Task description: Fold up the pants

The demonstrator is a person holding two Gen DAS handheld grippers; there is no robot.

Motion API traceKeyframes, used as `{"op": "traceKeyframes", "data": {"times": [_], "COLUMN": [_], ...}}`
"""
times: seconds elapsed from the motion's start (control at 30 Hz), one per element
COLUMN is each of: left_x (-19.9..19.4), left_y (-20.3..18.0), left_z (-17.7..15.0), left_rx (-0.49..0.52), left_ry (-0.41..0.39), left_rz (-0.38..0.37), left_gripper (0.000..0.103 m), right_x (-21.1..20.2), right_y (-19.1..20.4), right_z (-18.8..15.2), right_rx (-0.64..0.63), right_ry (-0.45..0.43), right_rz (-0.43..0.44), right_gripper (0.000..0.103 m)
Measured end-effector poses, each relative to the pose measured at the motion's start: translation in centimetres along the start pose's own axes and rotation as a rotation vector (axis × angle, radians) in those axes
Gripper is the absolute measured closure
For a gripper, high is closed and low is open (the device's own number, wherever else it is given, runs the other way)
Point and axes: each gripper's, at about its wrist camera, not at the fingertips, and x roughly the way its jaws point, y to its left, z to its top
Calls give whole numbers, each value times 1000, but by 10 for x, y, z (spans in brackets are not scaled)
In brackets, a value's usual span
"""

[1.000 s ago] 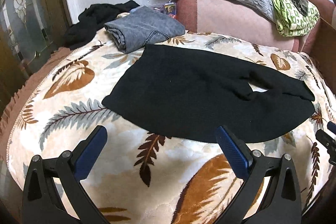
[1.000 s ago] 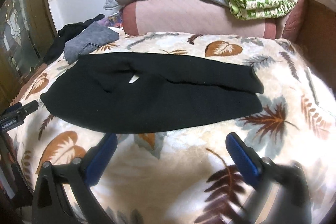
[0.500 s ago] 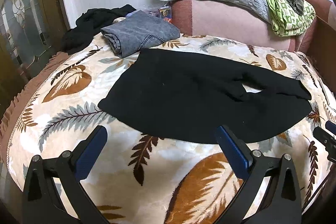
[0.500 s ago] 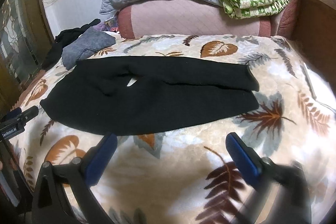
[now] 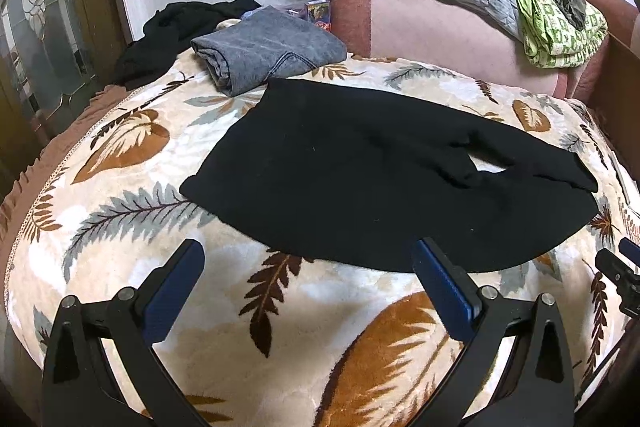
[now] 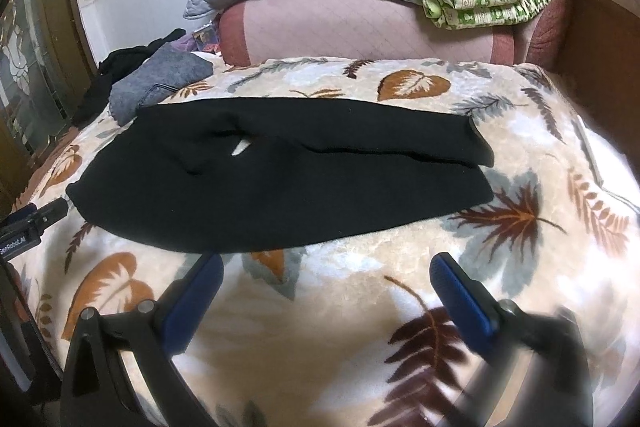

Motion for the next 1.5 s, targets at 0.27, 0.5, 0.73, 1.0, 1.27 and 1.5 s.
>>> {"op": "traceKeyframes", "data": {"times": [0.27, 0.5, 0.73, 1.0, 1.27, 1.5], "left_x": [13, 26, 49, 75, 103, 110], "left_y": [1, 5, 30, 50, 46, 44], "left_z": [-2, -2, -2, 3, 30, 41], "left_rx": [-4, -19, -114, -255, -262, -241], "left_ry": [26, 56, 113, 143, 153, 143], "left_rz": [5, 1, -57, -137, -139, -115], "left_gripper": [0, 0, 0, 0, 0, 56], "right_x": [12, 21, 34, 61, 85, 95], "right_y": [-9, -21, -51, -72, -82, -83], "right_z": [-3, -5, -9, -2, 18, 28], "right_rx": [28, 60, 164, 274, 319, 327], "right_ry": [27, 42, 64, 85, 20, 28], "right_rz": [-4, -7, 16, 107, 99, 97], "right_gripper": [0, 0, 0, 0, 0, 93]}}
